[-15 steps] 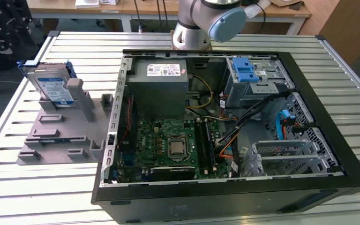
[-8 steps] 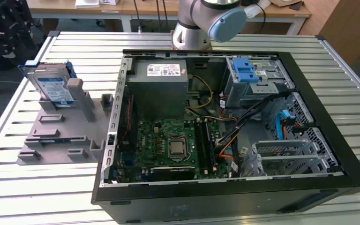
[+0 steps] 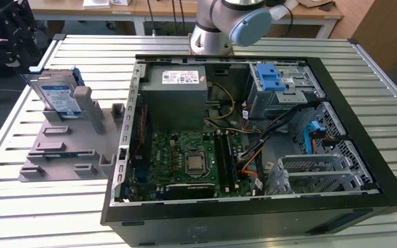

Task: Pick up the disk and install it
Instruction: 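Pick up the disk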

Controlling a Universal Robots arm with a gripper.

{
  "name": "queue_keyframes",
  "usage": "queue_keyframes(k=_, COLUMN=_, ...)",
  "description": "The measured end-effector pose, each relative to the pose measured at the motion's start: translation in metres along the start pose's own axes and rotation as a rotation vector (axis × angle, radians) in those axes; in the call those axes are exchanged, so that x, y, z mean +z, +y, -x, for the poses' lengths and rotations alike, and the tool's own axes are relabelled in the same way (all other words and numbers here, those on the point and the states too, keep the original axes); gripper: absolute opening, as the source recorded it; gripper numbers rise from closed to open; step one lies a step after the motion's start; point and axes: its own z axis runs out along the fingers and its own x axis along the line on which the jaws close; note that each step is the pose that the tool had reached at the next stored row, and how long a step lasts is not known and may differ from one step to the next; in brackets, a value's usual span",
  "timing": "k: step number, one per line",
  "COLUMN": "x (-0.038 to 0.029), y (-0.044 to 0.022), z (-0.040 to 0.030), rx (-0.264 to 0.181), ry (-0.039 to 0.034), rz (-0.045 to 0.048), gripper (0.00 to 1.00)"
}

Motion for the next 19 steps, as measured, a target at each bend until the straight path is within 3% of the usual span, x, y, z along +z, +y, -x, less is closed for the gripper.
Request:
queue_keyframes(k=7, x=0.0039, y=0.0015, z=0.0046, rx=0.008, ry=0.0017, rz=-0.0006, gripper=0.59)
queue_keyframes(k=11, x=0.0064, y=0.0050, z=0.0046, rx=0.018, ry=0.0014, rz=-0.0008, gripper=0.59)
queue_keyframes(k=19, x=0.0120, y=0.0056, z=0.0050, rx=0.018, ry=0.0013, rz=-0.0004, gripper=0.59)
